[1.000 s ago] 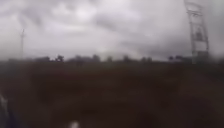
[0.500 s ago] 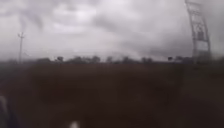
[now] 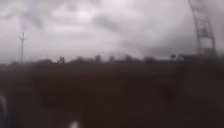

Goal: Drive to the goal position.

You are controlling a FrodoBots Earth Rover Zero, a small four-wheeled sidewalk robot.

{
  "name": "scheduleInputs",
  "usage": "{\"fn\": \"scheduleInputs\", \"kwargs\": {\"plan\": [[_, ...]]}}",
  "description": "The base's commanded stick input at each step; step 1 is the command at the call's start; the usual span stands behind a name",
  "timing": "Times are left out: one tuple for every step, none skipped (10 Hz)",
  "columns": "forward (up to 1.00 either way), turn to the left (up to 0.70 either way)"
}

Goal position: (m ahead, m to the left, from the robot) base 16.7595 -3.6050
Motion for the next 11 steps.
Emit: {"fn": "scheduleInputs", "kwargs": {"plan": [[0.7,0.0],[0.7,0.0],[0.7,0.0],[0.7,0.0],[0.7,0.0],[0.7,0.0],[0.7,0.0],[0.7,0.0],[0.7,0.0],[0.7,0.0],[0.7,0.0]]}}
